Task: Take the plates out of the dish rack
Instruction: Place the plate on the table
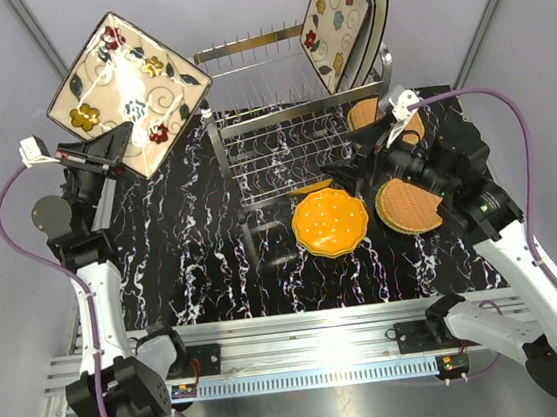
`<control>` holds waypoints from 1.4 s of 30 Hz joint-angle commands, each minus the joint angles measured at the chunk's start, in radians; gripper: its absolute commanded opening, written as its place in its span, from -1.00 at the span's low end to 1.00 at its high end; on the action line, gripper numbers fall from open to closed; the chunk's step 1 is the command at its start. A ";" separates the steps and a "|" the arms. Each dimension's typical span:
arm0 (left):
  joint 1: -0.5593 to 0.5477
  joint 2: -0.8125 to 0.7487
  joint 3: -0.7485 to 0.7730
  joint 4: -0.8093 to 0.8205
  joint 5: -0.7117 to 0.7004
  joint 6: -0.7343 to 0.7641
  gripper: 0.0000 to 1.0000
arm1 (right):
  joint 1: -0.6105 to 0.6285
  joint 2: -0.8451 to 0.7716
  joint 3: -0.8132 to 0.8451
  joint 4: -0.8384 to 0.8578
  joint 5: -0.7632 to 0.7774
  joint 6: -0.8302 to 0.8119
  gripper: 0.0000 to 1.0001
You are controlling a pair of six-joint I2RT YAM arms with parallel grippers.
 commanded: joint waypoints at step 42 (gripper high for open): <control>0.019 0.469 0.110 0.172 -0.292 0.322 -1.00 | -0.186 0.047 -0.227 -0.107 0.305 0.077 0.99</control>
